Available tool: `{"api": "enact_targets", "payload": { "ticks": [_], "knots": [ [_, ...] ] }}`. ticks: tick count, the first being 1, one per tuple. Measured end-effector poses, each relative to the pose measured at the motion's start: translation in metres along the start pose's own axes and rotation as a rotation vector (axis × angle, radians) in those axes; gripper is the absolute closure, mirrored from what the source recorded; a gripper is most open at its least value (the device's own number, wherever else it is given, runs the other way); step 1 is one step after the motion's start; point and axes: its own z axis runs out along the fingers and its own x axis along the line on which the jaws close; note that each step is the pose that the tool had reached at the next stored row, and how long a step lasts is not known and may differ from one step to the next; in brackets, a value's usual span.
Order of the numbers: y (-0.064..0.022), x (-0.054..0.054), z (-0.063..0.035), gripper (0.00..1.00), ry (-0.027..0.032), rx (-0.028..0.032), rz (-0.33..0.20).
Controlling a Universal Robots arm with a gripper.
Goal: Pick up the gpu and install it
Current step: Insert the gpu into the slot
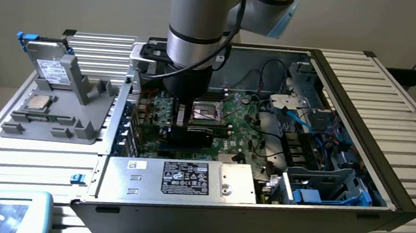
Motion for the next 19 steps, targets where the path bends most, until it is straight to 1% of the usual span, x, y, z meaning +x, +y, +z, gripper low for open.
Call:
{"api": "enact_targets", "payload": {
  "ticks": [3, 10, 14, 19],
  "knots": [
    [0.0003, 0.0000, 0.0000, 0.73, 0.0002, -0.0017, 0.000],
    [0.0001, 0.0000, 0.0000, 0.73, 0.0003, -0.0017, 0.000],
    [-0.0019, -0.0002, 0.0004, 0.73, 0.0001, -0.0019, 0.000],
    [-0.0021, -0.0002, 0.0005, 0.73, 0.0004, -0.0017, 0.000]
  ]
}}
